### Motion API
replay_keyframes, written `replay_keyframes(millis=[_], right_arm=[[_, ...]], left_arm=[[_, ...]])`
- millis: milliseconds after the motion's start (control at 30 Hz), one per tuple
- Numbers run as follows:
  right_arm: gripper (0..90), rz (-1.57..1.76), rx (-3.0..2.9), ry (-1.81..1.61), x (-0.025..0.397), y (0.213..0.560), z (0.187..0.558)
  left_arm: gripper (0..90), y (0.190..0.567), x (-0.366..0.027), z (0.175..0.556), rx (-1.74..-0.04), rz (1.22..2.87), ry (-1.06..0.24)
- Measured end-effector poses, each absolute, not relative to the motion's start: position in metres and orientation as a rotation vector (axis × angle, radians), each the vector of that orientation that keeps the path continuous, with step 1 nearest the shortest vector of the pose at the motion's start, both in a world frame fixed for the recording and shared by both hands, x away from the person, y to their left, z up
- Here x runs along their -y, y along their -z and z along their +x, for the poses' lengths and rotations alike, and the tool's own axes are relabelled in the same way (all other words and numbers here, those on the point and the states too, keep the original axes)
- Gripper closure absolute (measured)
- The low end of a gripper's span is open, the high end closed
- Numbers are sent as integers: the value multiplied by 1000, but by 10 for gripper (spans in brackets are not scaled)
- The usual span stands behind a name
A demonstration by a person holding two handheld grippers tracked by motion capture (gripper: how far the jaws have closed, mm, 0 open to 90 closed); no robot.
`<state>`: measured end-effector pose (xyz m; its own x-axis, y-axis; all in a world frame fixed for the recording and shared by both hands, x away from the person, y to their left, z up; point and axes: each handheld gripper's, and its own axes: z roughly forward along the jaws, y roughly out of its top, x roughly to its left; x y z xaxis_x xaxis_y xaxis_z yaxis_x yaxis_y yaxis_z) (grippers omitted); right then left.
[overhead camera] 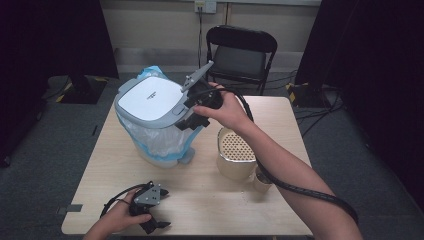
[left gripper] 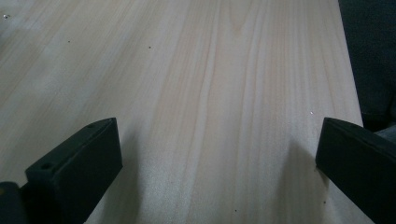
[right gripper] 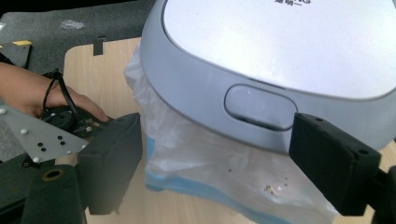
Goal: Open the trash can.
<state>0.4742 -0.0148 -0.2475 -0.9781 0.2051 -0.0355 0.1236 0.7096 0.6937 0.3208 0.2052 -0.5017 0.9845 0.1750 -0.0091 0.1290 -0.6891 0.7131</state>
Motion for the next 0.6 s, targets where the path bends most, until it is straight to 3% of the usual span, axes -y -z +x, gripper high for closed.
replay_keyframes(millis=[600], right_arm=[[150, 228, -2815, -1071, -6, 248, 479]], left_arm=[[0, 502, -205, 320, -218, 2335, -76]])
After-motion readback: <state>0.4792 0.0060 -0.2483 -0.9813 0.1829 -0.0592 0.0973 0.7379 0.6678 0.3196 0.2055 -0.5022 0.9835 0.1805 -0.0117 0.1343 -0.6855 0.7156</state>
